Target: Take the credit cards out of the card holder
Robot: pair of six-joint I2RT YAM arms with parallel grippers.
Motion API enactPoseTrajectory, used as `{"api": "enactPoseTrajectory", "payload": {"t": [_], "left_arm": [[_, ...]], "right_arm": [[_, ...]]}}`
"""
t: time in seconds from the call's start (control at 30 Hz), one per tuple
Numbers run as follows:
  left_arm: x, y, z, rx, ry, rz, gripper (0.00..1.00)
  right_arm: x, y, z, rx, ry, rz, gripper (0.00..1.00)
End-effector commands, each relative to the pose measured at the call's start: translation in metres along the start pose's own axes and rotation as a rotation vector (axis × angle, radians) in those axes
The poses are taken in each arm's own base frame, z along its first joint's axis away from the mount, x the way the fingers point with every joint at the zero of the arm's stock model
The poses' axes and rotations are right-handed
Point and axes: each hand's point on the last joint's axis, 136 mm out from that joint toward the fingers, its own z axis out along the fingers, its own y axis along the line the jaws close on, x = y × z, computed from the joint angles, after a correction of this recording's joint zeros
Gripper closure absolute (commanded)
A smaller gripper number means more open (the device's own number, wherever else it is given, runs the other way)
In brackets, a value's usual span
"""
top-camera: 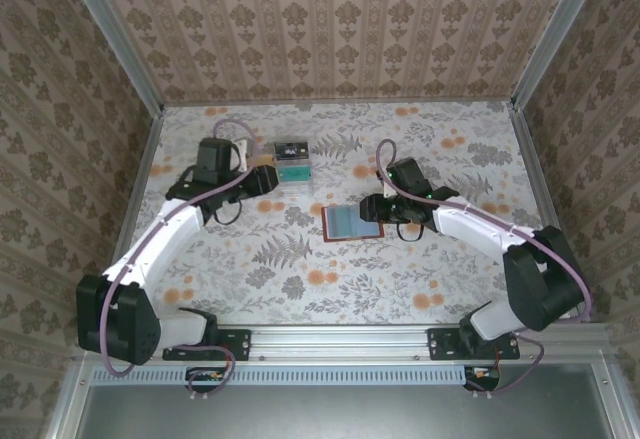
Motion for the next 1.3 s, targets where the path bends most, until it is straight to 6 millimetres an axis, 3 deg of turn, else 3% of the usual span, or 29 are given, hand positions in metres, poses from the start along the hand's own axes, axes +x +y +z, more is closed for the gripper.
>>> {"api": "enactPoseTrajectory", "payload": {"t": [0.0,0.07,0.27,0.33,0.6,0.8,1.27], "left_arm": [[0.022,-0.004,0.017,-0.031,0.011,-0.109,0.63],[0.04,-0.012,0.031,-0.046,0.041,-0.112,0.67],[0.075,-0.032,0.072,-0.045,0.131,-0.117,0.75],[0.082,-0.039,0.085,-0.034,0.16,-0.117,0.77],[0.107,-0.055,0.131,0.032,0.27,-0.135,0.79],[0.118,-0.05,0.148,0.004,0.321,-0.135,0.81],[0.13,-0.033,0.151,-0.102,0.378,-0.131,0.8]], "right_arm": [[0.001,-0.011,0.01,0.07,0.023,-0.036,0.59],[0.004,-0.02,0.016,0.11,0.039,-0.042,0.66],[0.008,-0.031,0.035,0.147,0.089,-0.076,0.68],[0.011,-0.034,0.041,0.153,0.104,-0.076,0.73],[0.026,-0.041,0.05,0.16,0.136,-0.043,0.78],[0.028,-0.042,0.049,0.162,0.137,-0.032,0.78],[0.028,-0.041,0.052,0.154,0.143,-0.026,0.78]]}}
